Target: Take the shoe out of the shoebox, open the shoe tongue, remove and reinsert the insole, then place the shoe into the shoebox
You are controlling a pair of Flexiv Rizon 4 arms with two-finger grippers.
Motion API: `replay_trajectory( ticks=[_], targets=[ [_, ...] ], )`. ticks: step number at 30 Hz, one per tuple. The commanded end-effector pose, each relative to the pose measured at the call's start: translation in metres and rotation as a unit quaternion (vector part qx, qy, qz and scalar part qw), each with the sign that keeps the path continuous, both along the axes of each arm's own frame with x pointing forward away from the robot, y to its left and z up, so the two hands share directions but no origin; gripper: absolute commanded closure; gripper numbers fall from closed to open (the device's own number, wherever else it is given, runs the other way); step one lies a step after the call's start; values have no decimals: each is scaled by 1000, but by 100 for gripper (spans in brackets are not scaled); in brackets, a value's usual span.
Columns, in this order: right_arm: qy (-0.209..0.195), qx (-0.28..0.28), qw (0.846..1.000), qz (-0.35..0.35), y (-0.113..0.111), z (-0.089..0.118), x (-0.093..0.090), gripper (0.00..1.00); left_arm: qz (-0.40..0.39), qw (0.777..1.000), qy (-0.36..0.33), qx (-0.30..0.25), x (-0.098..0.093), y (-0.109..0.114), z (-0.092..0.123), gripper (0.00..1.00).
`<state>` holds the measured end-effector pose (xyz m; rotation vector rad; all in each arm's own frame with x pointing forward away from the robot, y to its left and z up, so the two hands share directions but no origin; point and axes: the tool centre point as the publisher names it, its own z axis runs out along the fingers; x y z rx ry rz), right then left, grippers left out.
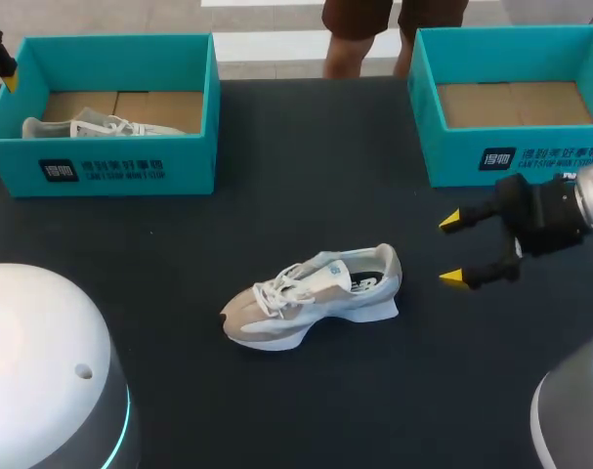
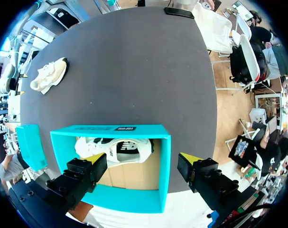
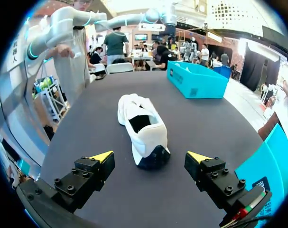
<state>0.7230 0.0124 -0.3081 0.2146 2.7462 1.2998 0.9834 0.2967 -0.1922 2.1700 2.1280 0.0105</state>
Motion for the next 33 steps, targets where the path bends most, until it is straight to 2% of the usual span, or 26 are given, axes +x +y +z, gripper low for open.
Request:
replay_trajectory(
  ticks=[1, 5, 6, 8, 9, 11, 13, 14, 16, 17, 23, 33],
  targets=[
    [1, -2, 1000, 1, 1, 0, 1, 0, 0, 1000, -1, 1, -1, 0, 0, 0],
    [1, -2, 1000, 1, 1, 0, 1, 0, 0, 1000, -1, 1, -1, 0, 0, 0],
    [-7, -11, 1000, 16, 1, -6, 4, 0, 0, 1000, -1, 1, -1, 0, 0, 0],
    [-44, -3, 999, 21, -2, -16, 10, 0, 0, 1000, -1, 1, -1, 0, 0, 0],
    [-47, -2, 999, 22, -3, -20, 11, 0, 0, 1000, -1, 1, -1, 0, 0, 0],
    [-91, 1, 995, 34, -5, -27, 16, 0, 0, 1000, -1, 1, -1, 0, 0, 0],
    [-98, 7, 995, 28, -9, -35, 18, 0, 0, 1000, -1, 1, -1, 0, 0, 0],
    [-82, 7, 996, 31, -10, -39, 18, 0, 0, 1000, -1, 1, -1, 0, 0, 0],
    [-95, 14, 995, 29, -13, -44, 19, 0, 0, 1000, -1, 1, -1, 0, 0, 0],
    [-82, 13, 996, 35, -15, -48, 19, 0, 0, 1000, -1, 1, -1, 0, 0, 0],
    [-78, 23, 996, 40, -20, -61, 17, 0, 0, 1000, -1, 1, -1, 0, 0, 0],
    [-73, 24, 996, 43, -25, -65, 16, 0, 0, 1000, -1, 1, -1, 0, 0, 0]
  ],
)
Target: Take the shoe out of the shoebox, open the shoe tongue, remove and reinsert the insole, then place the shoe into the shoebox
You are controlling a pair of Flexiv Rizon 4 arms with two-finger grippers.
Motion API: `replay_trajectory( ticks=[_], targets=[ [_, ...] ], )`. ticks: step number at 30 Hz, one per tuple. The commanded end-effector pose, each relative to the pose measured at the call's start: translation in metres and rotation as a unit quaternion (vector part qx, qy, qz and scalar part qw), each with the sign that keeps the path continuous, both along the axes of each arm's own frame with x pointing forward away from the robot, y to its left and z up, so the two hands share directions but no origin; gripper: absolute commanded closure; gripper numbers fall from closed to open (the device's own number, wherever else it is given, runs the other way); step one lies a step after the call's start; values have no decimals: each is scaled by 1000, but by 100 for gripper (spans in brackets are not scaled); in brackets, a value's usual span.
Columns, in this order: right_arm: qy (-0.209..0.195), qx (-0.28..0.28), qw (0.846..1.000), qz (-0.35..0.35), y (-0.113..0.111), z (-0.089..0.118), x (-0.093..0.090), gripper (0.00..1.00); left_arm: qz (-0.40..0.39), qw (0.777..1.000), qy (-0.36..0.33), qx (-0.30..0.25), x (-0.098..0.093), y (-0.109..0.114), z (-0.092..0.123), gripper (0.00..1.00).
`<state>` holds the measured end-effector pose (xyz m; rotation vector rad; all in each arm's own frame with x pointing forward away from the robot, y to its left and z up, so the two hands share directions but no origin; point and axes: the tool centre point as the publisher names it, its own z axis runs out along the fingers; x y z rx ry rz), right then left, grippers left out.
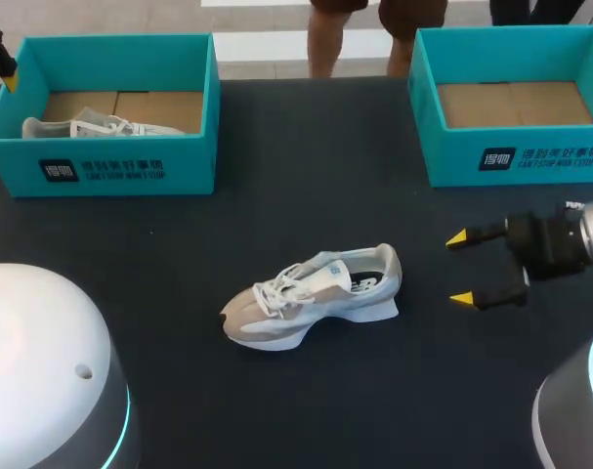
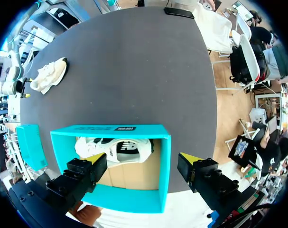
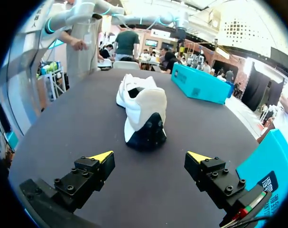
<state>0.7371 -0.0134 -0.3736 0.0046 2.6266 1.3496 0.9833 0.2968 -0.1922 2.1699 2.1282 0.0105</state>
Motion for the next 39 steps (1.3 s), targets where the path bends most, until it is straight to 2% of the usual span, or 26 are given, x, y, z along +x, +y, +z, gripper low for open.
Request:
replay_trajectory(
  ticks=[1, 30, 39],
  targets=[
    [0, -2, 1000, 0, 1, 0, 1, 0, 0, 1000, -1, 1, -1, 0, 0, 0],
    [0, -2, 1000, 0, 1, 0, 1, 0, 0, 1000, -1, 1, -1, 0, 0, 0],
    [19, -17, 999, 37, 28, -8, 19, 0, 0, 1000, -1, 1, -1, 0, 0, 0]
  ],
)
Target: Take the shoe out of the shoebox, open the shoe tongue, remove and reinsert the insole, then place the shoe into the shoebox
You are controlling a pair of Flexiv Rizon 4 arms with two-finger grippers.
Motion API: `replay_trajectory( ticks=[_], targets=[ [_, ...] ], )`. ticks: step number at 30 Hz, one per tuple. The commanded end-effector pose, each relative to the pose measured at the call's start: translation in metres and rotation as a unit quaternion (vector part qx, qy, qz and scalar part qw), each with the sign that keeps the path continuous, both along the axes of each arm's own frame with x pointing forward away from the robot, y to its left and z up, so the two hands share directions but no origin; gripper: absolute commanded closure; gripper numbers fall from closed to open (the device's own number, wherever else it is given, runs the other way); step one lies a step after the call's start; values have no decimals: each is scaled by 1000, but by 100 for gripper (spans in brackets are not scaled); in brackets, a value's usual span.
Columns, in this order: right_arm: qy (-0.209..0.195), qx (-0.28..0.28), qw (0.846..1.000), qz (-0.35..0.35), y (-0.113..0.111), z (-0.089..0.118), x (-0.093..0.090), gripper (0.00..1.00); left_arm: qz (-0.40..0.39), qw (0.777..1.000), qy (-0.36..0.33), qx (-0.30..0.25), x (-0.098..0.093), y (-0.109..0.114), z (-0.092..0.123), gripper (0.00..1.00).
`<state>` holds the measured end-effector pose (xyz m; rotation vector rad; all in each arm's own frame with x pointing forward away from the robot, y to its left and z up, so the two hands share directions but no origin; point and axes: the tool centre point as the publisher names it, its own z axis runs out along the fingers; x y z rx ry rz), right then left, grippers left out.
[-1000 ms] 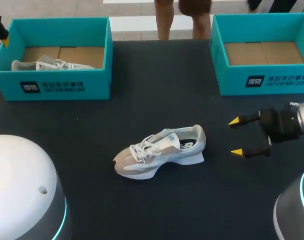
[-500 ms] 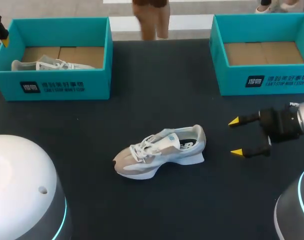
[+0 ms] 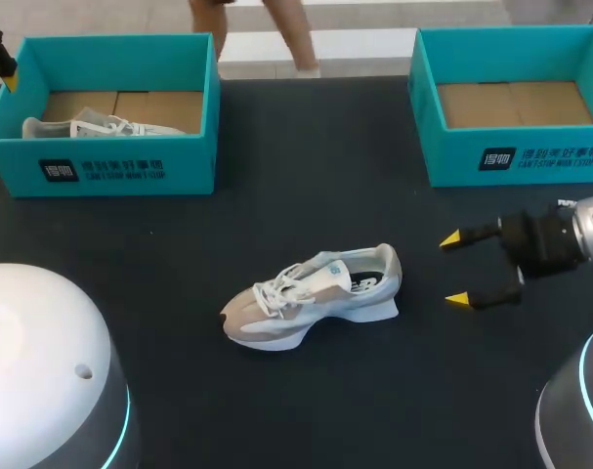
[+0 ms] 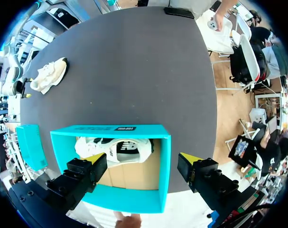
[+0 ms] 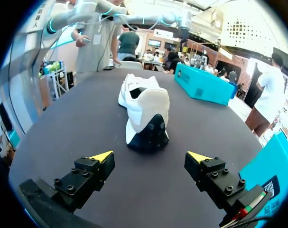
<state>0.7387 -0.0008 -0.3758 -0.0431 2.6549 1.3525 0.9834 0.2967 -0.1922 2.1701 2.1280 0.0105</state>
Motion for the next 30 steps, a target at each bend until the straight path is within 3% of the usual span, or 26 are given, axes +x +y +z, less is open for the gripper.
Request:
replay_trajectory(
  ticks=[1, 7, 16, 30],
  targets=[
    [16, -13, 1000, 24, 20, -7, 20, 0, 0, 1000, -1, 1, -1, 0, 0, 0],
    [27, -4, 998, 54, 37, -16, 27, 0, 0, 1000, -1, 1, -1, 0, 0, 0],
    [51, 2, 994, 97, 60, -28, 19, 0, 0, 1000, -1, 1, -1, 0, 0, 0],
    [50, 35, 990, 130, 108, -48, 14, 0, 0, 1000, -1, 1, -1, 0, 0, 0]
  ],
)
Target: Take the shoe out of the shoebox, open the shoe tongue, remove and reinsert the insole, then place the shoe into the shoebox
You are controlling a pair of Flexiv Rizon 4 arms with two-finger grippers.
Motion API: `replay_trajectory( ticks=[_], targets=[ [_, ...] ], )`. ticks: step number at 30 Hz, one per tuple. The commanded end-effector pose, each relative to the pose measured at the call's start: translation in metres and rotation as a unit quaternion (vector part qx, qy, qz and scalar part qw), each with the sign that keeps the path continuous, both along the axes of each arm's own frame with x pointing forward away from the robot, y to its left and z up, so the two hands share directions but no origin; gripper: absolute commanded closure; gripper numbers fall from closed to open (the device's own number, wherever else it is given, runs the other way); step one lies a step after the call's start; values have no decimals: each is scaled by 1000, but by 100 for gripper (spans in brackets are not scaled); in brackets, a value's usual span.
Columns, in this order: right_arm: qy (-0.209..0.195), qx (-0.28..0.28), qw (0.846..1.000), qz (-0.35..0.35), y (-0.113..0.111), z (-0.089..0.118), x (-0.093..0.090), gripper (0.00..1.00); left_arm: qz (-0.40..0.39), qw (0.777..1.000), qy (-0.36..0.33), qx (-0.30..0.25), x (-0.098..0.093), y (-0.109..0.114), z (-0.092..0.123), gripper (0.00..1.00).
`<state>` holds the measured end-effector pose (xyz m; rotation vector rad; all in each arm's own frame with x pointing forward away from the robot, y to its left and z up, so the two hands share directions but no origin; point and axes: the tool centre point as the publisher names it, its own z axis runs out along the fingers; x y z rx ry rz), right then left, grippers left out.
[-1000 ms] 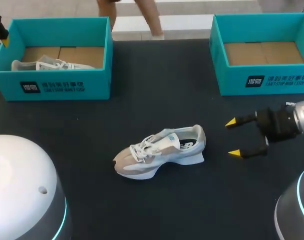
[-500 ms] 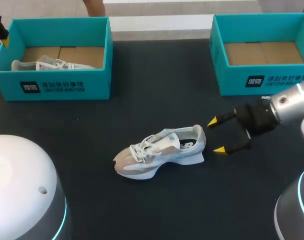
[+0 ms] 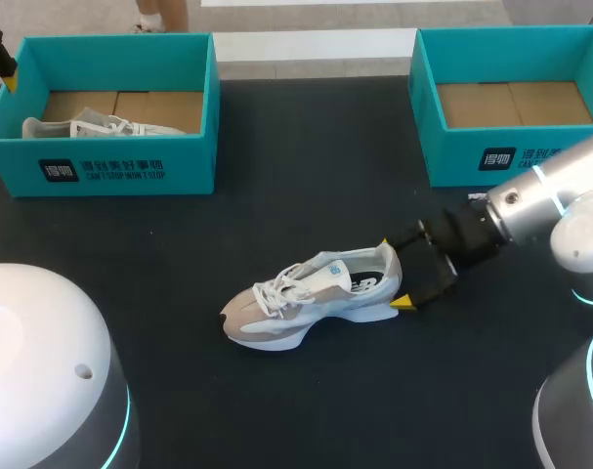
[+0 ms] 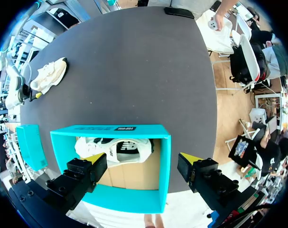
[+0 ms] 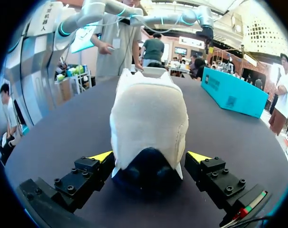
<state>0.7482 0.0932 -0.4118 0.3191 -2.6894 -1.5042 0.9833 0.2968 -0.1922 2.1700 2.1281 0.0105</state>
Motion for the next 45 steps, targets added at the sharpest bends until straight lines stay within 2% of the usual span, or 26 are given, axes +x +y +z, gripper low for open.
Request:
replay_trajectory(
  ticks=[1, 11, 12, 13, 15, 19, 32, 39, 45],
  targets=[
    [2, 7, 1000, 1, 17, -13, 4, 0, 0, 1000, -1, 1, -1, 0, 0, 0],
    [8, 17, 1000, -7, 30, -20, -5, 0, 0, 1000, -1, 1, -1, 0, 0, 0],
    [5, 17, 1000, -9, 31, -19, -5, 52, 0, 1000, -1, 1, -1, 0, 0, 0],
    [5, 17, 1000, -9, 31, -18, -6, 61, 0, 1000, -1, 1, -1, 0, 0, 0],
    [4, 15, 1000, -12, 31, -16, -9, 100, 0, 1000, -1, 1, -1, 0, 0, 0],
    [2, 7, 1000, -23, 30, -12, -13, 100, 0, 1000, -1, 1, -1, 0, 0, 0],
    [-26, 4, 987, -160, 24, -4, -28, 100, 0, 1000, -1, 1, -1, 0, 0, 0],
    [-26, -2, 983, -184, 21, -8, -30, 100, 0, 1000, -1, 1, -1, 0, 0, 0],
    [-17, -6, 986, -165, 20, -12, -28, 100, 0, 1000, -1, 1, -1, 0, 0, 0]
  ],
)
